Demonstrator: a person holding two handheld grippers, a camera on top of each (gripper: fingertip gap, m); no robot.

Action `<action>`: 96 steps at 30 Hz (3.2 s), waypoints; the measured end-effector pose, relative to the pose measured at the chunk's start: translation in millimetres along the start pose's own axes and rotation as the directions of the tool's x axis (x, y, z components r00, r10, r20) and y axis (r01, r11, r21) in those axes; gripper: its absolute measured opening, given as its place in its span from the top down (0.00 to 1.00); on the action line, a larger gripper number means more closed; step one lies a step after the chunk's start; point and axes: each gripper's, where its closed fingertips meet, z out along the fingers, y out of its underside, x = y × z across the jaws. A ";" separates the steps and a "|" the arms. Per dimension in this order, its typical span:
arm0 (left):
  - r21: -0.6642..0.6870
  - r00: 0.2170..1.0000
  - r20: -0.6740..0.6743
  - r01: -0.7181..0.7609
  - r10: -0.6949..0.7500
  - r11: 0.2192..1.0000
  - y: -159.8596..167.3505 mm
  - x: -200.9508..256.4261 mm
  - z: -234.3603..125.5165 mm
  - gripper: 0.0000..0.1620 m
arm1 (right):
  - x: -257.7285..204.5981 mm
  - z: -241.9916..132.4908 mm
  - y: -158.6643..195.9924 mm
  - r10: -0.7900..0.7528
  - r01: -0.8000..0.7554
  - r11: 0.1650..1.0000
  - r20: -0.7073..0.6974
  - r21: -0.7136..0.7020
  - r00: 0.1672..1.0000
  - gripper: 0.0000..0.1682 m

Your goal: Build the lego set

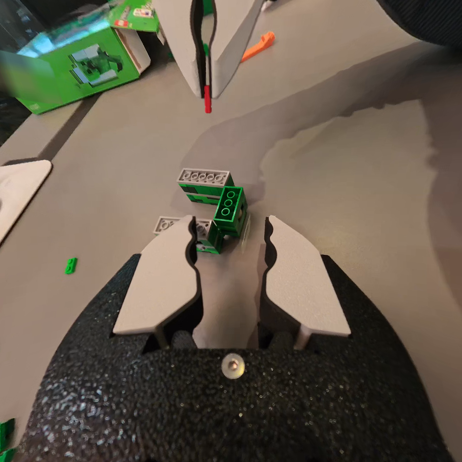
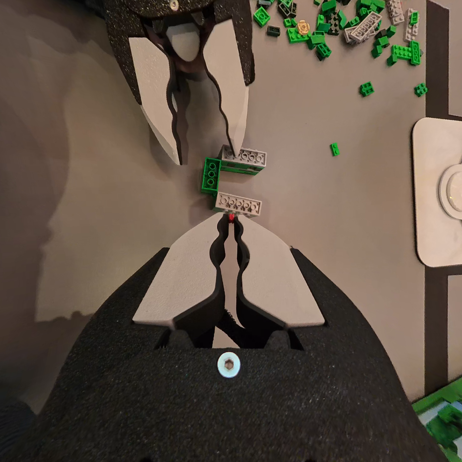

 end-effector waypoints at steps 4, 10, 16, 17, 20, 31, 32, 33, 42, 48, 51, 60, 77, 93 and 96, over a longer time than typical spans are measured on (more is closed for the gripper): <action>0.007 0.997 0.069 -0.038 0.037 0.999 -7.2 -6.9 -4.9 0.66 | 4.8 -9.0 2.9 0.020 -0.020 1.000 -0.027 0.013 0.999 0.98; 0.039 0.981 0.193 -0.030 0.022 0.999 -14.8 -18.6 -14.2 0.61 | 6.6 -19.8 1.3 0.019 -0.017 0.999 -0.055 0.038 0.998 0.98; 0.187 0.876 0.427 0.159 -0.226 0.969 -40.0 -28.7 -36.8 0.59 | 10.9 -37.5 0.2 0.030 -0.022 0.996 -0.098 0.086 0.995 0.98; 0.202 0.853 0.447 0.197 -0.269 0.960 -40.6 -27.7 -38.2 0.57 | 12.0 -41.2 0.9 0.036 -0.026 0.995 -0.106 0.096 0.994 0.98; 0.197 0.758 0.556 0.279 -0.341 0.940 -32.4 -29.2 -41.6 0.45 | 15.3 -52.4 3.7 0.051 -0.034 0.992 -0.134 0.122 0.990 0.98; 0.039 0.704 0.604 0.443 -0.375 0.895 -22.7 -9.2 -2.6 0.49 | 19.8 -81.7 10.0 0.087 -0.048 0.977 -0.182 0.209 0.979 0.98; 0.028 0.702 0.607 0.449 -0.372 0.893 -21.9 -7.9 0.3 0.51 | 19.7 -82.7 9.9 0.087 -0.047 0.976 -0.185 0.211 0.979 0.98; 0.005 0.701 0.611 0.461 -0.368 0.887 -19.3 -6.4 3.1 0.52 | 19.3 -83.1 9.4 0.085 -0.045 0.977 -0.185 0.210 0.979 0.98; -0.074 0.690 0.614 0.534 -0.384 0.842 -7.5 5.5 9.6 0.66 | 6.4 -86.7 -10.0 0.008 0.036 0.970 -0.176 0.241 0.984 0.98; -0.061 0.663 0.633 0.559 -0.401 0.827 -1.7 -2.3 9.7 0.66 | 4.2 -93.0 -12.9 0.001 0.048 0.962 -0.179 0.267 0.984 0.98; -0.057 0.654 0.656 0.541 -0.377 0.839 -2.4 -9.4 9.6 0.64 | 4.2 -93.7 -12.9 0.001 0.048 0.962 -0.177 0.270 0.984 0.98; -0.070 0.610 0.718 0.543 -0.335 0.837 12.9 -29.8 -9.8 0.62 | 2.1 -94.4 -15.5 -0.010 0.058 0.958 -0.169 0.282 0.986 0.98; -0.095 0.672 0.618 0.579 -0.408 0.810 25.3 -20.8 8.9 0.75 | -1.9 -81.1 -20.4 -0.035 0.068 0.964 -0.131 0.257 0.991 0.98; -0.065 0.769 0.576 0.379 -0.275 0.923 3.8 -37.9 9.3 0.77 | 3.6 -73.8 -18.1 -0.036 0.068 0.963 -0.129 0.260 0.991 0.98; -0.067 0.816 0.538 0.292 -0.212 0.954 -5.9 -48.7 8.1 0.77 | 8.2 -73.7 -19.4 -0.041 0.082 0.953 -0.143 0.293 0.989 0.98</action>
